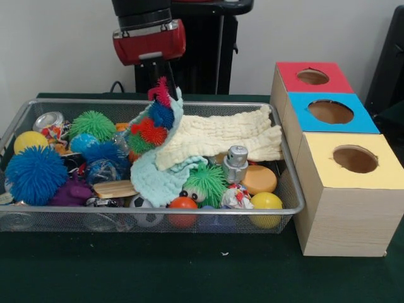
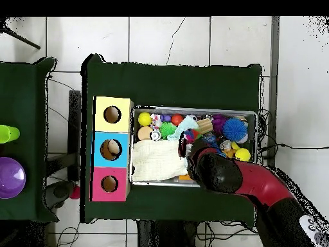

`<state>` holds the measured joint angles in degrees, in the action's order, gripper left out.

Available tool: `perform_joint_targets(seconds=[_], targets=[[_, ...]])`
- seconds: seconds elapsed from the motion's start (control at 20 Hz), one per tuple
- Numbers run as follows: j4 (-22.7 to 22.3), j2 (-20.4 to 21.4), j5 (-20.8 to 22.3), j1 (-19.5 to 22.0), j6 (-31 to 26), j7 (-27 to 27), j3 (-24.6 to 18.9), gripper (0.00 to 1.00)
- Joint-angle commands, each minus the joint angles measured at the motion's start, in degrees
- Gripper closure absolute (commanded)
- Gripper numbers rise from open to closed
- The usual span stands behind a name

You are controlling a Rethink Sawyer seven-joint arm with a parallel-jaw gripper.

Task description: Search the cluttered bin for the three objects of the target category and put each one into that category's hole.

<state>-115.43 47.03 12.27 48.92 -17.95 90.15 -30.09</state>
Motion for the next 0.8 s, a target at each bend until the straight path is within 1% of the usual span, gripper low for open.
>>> perform_joint_targets(seconds=[0.05, 0.25, 0.4, 0.45, 0.5, 0.6, 0.65, 0.8], targets=[[-4.5, 4.3, -6.7, -2.7, 0.5, 15.0, 2.3, 1.00], [-5.4, 5.2, -8.6, -4.4, 1.5, 15.2, 3.0, 1.00], [-4.7, 5.2, -8.9, -6.6, 1.2, 15.1, 5.2, 1.00], [-4.7, 5.3, -8.3, -7.7, 0.8, 14.8, 6.9, 1.00], [-3.7, 5.1, -6.7, -9.3, 0.3, 13.9, 9.2, 1.00], [-1.4, 5.1, -1.5, -11.9, -2.0, 9.4, 12.2, 1.00], [-1.1, 5.1, -0.5, -13.1, -3.0, 7.5, 13.8, 0.00], [-1.4, 4.6, 0.0, -12.8, -2.0, 6.6, 13.6, 0.00]])
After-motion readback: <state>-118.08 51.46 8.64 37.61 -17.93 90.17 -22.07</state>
